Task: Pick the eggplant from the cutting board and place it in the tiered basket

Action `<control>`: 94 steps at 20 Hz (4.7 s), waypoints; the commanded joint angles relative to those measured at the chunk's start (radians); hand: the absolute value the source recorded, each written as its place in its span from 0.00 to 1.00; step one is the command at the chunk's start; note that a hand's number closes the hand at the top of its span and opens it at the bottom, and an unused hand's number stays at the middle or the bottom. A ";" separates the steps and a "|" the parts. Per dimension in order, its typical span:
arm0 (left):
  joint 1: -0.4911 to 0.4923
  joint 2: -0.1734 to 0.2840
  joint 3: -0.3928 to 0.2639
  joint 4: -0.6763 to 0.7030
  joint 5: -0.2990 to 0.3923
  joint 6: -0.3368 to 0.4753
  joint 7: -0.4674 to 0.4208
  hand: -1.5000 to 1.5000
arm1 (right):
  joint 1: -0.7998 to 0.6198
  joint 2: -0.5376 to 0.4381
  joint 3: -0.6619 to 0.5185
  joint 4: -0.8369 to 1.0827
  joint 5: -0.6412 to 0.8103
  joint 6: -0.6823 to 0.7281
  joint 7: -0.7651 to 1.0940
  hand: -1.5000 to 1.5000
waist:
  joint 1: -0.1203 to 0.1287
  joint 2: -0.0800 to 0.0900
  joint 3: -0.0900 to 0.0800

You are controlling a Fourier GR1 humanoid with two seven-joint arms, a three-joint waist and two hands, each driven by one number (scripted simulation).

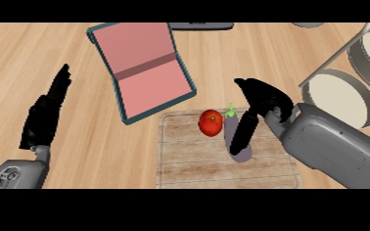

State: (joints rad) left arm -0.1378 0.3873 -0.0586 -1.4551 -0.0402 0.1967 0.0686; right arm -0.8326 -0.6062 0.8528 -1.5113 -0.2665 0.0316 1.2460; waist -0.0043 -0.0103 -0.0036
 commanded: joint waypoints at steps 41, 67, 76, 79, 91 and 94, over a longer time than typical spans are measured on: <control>-0.024 -0.029 0.048 0.009 -0.024 -0.052 0.007 0.50 | 0.017 0.183 0.195 0.116 -0.017 0.012 0.148 1.00 | 0.007 0.008 0.003; 0.039 -0.047 0.073 0.017 -0.052 -0.046 -0.028 0.50 | -0.053 0.128 -0.093 -0.097 0.841 -0.518 0.007 1.00 | -0.041 -0.011 0.002; 0.037 -0.044 0.070 -0.002 -0.058 -0.059 -0.014 0.50 | -0.113 -0.061 -0.277 -0.282 0.913 -0.188 0.127 1.00 | -0.030 -0.007 0.002; 0.045 -0.067 0.052 -0.022 -0.077 -0.047 -0.040 0.50 | -0.095 -0.069 -0.318 -0.299 0.859 -0.137 0.113 1.00 | -0.011 0.001 0.002; 0.023 -0.053 0.091 -0.006 -0.046 -0.102 -0.021 0.50 | 0.041 -0.243 -0.487 -0.175 0.809 -0.071 -0.218 1.00 | 0.006 0.010 0.003; 0.011 -0.081 0.078 0.063 -0.085 -0.070 -0.096 0.50 | 0.007 -0.301 -0.505 -0.101 0.832 -0.003 -0.250 1.00 | 0.001 0.012 0.002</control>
State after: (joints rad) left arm -0.1310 0.3229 0.0233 -1.4339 -0.1037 0.1125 0.0298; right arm -0.8280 -0.8425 0.3629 -1.6676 0.5368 -0.0591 1.0114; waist -0.0009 0.0004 -0.0007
